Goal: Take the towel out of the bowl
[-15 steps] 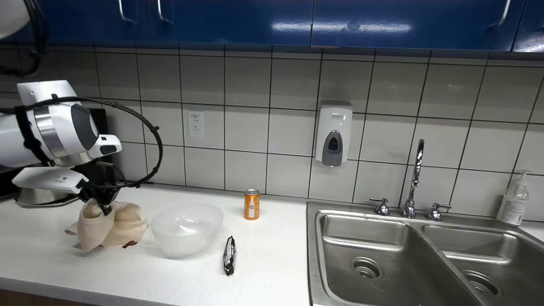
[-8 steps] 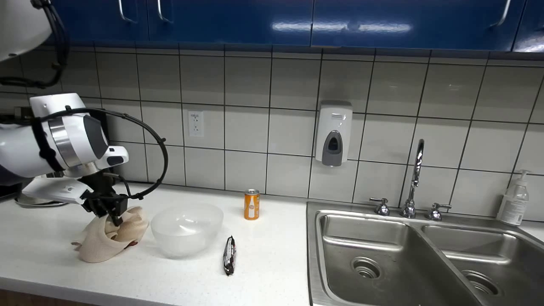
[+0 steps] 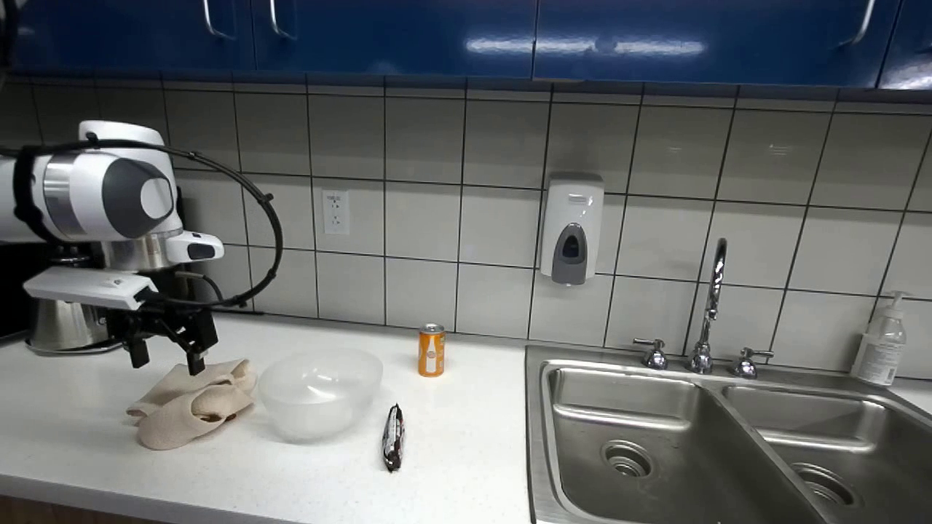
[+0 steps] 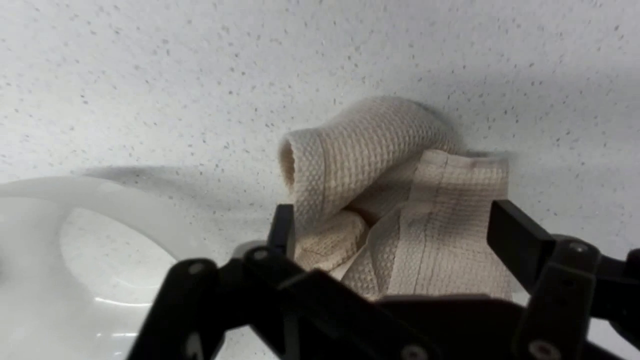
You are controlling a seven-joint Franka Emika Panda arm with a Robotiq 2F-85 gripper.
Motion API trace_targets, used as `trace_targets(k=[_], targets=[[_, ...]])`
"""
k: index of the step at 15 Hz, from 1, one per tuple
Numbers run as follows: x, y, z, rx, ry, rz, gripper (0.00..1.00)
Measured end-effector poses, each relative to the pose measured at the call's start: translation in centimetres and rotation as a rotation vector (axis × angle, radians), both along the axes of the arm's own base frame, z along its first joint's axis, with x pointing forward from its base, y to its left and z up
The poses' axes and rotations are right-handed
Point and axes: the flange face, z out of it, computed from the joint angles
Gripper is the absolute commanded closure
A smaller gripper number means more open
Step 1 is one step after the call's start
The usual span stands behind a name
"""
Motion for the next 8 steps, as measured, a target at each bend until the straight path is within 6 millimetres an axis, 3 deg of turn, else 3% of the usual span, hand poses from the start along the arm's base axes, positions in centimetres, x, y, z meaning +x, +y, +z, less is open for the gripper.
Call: trace_targets(k=[4, 8], targets=[[-1.1, -2.2, 4.1, -0.009, 0.120, 0.021, 0.00], [-1.8, -6.5, 7.4, -0.080, 0.162, -0.022, 0.00]])
